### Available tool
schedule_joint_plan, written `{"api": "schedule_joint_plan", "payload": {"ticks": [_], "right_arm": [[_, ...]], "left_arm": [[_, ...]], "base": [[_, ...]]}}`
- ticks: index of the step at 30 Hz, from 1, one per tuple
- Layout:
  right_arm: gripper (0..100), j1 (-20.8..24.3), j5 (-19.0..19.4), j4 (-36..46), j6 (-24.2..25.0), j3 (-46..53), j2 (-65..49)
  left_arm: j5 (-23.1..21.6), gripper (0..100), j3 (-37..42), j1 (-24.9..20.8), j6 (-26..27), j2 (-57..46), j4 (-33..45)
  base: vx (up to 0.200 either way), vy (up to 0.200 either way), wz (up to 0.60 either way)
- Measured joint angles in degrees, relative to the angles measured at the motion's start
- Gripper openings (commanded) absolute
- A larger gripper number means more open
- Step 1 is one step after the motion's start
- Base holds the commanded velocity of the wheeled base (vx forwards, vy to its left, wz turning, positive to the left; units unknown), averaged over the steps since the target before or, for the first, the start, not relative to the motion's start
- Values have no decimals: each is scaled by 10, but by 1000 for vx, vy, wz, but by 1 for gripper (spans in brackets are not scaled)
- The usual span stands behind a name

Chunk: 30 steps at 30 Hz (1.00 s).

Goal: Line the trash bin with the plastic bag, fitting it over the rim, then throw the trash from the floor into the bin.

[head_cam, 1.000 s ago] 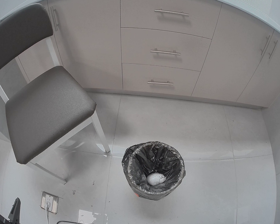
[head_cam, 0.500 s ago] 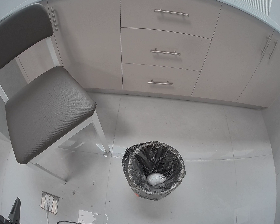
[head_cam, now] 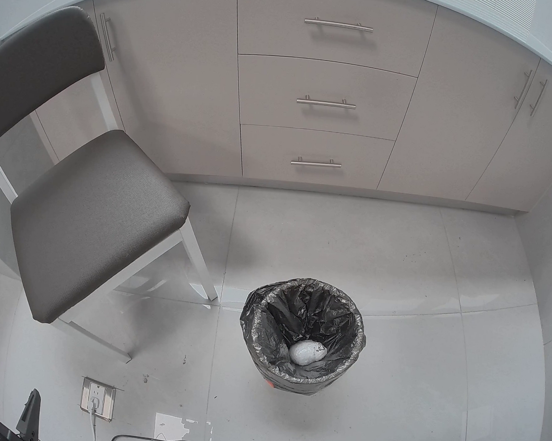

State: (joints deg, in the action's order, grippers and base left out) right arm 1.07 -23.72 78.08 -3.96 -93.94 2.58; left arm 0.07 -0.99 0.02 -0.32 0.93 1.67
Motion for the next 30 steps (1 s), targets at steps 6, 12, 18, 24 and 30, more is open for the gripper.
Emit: {"api": "schedule_joint_plan", "payload": {"ticks": [6,12,18,24,30], "right_arm": [[0,-6,61,-64,47,125,-15],[0,-8,98,-240,60,286,-19],[0,-9,124,-419,49,457,-20],[0,-9,151,-566,38,629,-20],[0,-9,193,-685,34,800,-19]], "left_arm": [[0,100,0,0,0,0,0],[0,100,0,0,0,0,0],[0,100,0,0,0,0,0],[0,100,0,0,0,0,0],[0,100,0,0,0,0,0]], "base": [[0,0,0],[0,0,0],[0,0,0],[0,0,0],[0,0,0]]}}
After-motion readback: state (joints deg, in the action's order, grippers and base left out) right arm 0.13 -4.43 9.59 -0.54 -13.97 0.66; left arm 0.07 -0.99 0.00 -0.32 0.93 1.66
